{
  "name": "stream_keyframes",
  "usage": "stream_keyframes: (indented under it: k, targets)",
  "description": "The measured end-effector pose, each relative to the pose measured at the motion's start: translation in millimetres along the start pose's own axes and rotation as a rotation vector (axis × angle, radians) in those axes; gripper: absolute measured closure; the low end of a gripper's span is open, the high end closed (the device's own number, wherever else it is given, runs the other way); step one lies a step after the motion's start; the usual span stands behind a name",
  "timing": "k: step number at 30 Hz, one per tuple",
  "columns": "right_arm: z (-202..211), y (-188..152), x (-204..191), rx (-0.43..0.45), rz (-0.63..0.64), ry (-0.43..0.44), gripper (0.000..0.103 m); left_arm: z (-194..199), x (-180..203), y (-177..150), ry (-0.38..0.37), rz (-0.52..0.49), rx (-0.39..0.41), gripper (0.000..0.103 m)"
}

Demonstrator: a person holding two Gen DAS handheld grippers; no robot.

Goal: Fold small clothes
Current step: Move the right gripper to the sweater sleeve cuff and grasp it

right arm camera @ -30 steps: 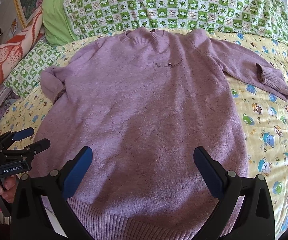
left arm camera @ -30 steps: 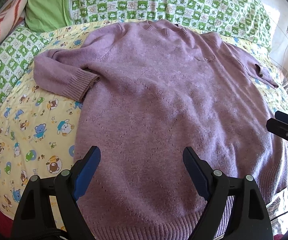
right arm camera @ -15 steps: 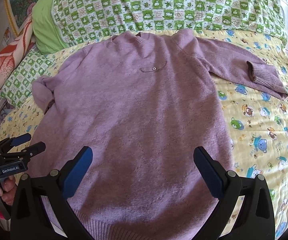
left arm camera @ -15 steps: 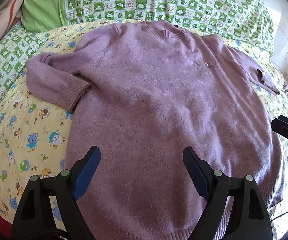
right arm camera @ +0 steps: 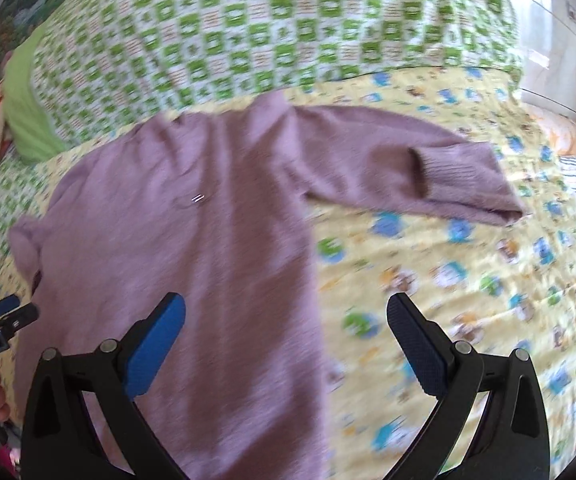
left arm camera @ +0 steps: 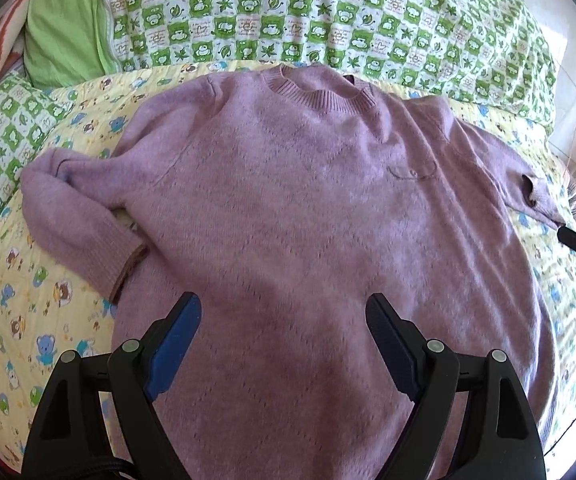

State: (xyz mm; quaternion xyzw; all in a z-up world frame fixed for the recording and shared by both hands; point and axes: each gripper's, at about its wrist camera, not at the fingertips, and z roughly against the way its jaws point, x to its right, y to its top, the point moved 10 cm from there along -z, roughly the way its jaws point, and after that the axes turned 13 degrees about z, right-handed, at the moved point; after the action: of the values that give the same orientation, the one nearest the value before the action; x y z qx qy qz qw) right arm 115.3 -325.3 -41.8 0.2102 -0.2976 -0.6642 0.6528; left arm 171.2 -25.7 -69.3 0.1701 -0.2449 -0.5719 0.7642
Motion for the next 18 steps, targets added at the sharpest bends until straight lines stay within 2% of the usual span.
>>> stream_keyframes:
  k: [7, 13, 16, 18]
  targets:
    - [-26, 36, 91, 0.015, -0.06, -0.132, 0.002, -23, 3, 26, 0.021, 0.03, -0.009, 0.018]
    - [-62, 65, 133, -0.005, -0.036, -0.185, 0.005, -43, 5, 39, 0.028, 0.063, -0.03, 0.018]
    - [-89, 67, 144, -0.061, -0.003, -0.204, 0.011, -54, 8, 41, 0.029, 0.065, -0.05, 0.018]
    - [-106, 62, 152, -0.113, 0.012, -0.211, 0.02, -61, 10, 42, 0.031, 0.061, -0.058, 0.018]
